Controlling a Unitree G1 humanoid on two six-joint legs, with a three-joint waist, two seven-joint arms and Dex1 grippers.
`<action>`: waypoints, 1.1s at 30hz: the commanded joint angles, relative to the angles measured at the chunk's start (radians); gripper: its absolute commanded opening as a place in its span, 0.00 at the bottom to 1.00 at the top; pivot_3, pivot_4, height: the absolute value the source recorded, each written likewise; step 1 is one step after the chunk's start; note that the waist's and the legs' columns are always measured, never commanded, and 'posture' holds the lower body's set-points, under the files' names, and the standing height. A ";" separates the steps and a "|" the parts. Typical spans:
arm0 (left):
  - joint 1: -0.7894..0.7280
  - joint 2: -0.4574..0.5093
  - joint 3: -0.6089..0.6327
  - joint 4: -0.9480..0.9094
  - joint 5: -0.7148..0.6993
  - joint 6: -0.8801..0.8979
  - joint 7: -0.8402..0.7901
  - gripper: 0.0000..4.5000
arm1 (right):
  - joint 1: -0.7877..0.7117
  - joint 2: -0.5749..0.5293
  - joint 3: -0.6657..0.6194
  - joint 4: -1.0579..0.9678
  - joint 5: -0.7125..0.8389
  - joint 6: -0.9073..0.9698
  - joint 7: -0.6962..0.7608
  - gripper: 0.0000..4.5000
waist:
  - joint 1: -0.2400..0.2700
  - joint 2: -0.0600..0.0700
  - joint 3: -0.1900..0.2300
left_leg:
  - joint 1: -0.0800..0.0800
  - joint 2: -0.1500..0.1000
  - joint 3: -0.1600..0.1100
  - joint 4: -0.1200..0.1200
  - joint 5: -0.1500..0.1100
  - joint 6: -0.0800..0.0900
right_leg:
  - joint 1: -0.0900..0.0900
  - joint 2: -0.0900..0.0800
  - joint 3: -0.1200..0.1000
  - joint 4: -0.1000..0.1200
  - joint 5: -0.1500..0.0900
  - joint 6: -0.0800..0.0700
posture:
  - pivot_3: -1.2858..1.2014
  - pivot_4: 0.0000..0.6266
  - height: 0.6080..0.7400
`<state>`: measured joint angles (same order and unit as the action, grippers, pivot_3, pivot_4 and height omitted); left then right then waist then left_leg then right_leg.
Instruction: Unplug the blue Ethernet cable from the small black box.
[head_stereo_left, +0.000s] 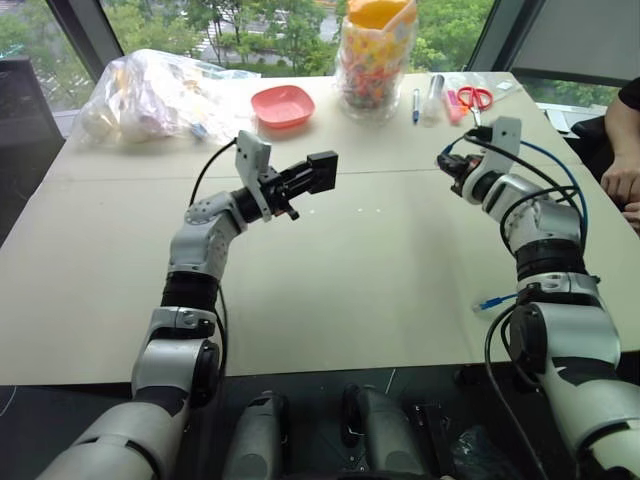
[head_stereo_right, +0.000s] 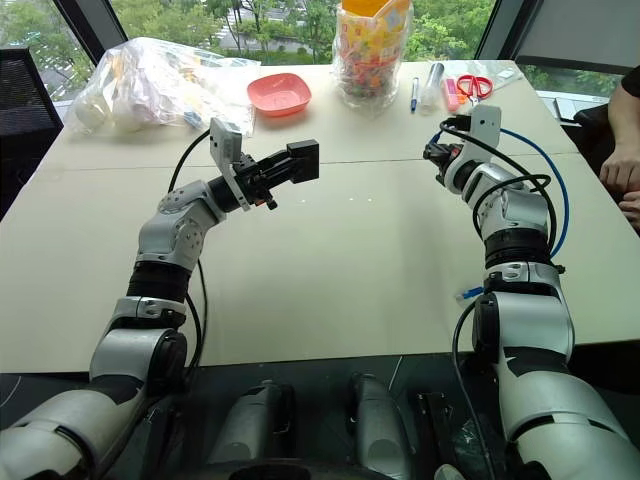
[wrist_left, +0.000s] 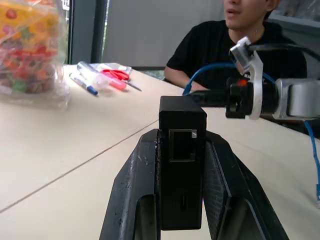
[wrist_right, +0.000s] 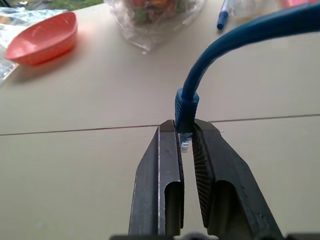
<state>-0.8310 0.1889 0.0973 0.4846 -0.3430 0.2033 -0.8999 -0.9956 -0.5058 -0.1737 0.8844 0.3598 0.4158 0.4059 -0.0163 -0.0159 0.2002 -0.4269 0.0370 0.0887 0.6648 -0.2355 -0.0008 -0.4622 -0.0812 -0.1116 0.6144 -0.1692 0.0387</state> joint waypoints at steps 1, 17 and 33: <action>-0.021 -0.032 -0.022 0.015 0.030 -0.096 0.041 0.11 | -0.027 0.005 -0.032 -0.001 -0.009 -0.026 0.003 0.46 | 0.001 0.000 0.000 | 0.000 0.000 0.000 0.000 0.000 0.000 | 0.000 0.000 0.000 0.000 0.000 0.000 | 0.52 0.24 1.00; -0.245 -0.176 -0.051 0.689 0.229 -0.556 0.257 0.11 | 0.534 0.198 -0.062 -1.128 0.123 0.397 -0.210 0.99 | 0.010 0.000 0.000 | -0.001 0.001 -0.005 0.001 -0.001 0.001 | 0.000 -0.001 -0.001 -0.001 -0.002 0.005 | 0.52 0.24 1.00; -0.255 -0.097 -0.013 0.682 0.226 -0.478 0.123 0.88 | 0.620 0.165 -0.054 -1.252 0.094 0.354 -0.221 1.00 | 0.005 0.000 0.000 | -0.001 0.004 -0.006 0.001 -0.001 0.001 | 0.000 0.000 -0.002 -0.002 -0.003 0.004 | 0.52 0.24 1.00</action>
<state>-1.0663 0.0613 0.0583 1.2408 -0.0797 -0.2910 -0.7275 -0.3840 -0.3259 -0.2239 -0.3199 0.4560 0.7905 0.1692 -0.0109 -0.0160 0.2001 -0.4279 0.0409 0.0832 0.6655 -0.2367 0.0006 -0.4618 -0.0814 -0.1138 0.6127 -0.1718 0.0430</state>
